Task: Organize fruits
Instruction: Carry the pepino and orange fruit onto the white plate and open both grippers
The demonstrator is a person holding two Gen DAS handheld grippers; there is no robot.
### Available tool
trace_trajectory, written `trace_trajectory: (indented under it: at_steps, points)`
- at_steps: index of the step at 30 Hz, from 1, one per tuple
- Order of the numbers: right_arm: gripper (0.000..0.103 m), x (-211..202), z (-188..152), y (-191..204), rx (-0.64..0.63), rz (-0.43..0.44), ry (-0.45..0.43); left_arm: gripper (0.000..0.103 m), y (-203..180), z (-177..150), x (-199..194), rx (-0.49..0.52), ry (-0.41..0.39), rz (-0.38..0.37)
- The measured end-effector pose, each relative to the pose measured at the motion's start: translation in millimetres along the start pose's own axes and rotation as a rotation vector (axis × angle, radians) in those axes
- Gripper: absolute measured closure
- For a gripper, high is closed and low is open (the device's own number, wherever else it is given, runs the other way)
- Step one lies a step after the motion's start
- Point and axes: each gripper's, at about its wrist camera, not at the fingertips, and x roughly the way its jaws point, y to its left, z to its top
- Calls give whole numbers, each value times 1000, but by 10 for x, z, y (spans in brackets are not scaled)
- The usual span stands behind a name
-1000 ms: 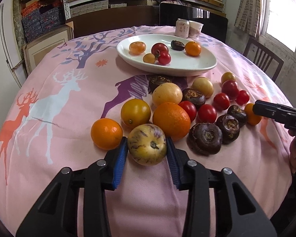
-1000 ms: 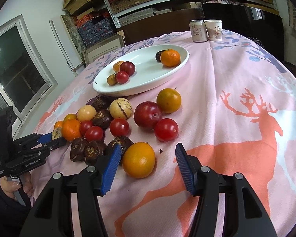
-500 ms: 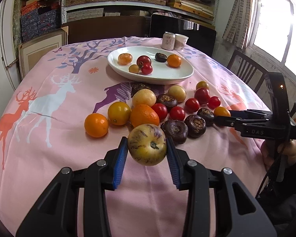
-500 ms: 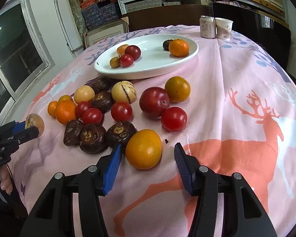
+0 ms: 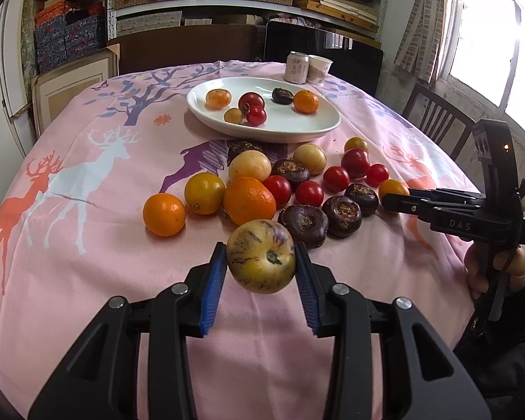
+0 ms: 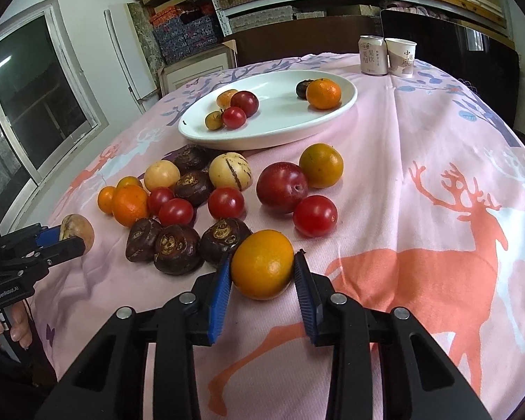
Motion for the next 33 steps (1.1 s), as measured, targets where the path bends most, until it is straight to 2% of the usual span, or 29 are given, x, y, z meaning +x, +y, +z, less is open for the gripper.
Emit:
trace_trajectory:
  at_steps: [19, 25, 33]
  points:
    - [67, -136, 26, -32, 30, 23, -38, 65, -25, 113, -102, 2, -29, -6]
    - [67, -345, 190, -69, 34, 41, -88, 65, -33, 324, -116, 11, -51, -7]
    - [67, -579, 533, -177, 13, 11, -160, 65, 41, 783, -51, 10, -77, 3]
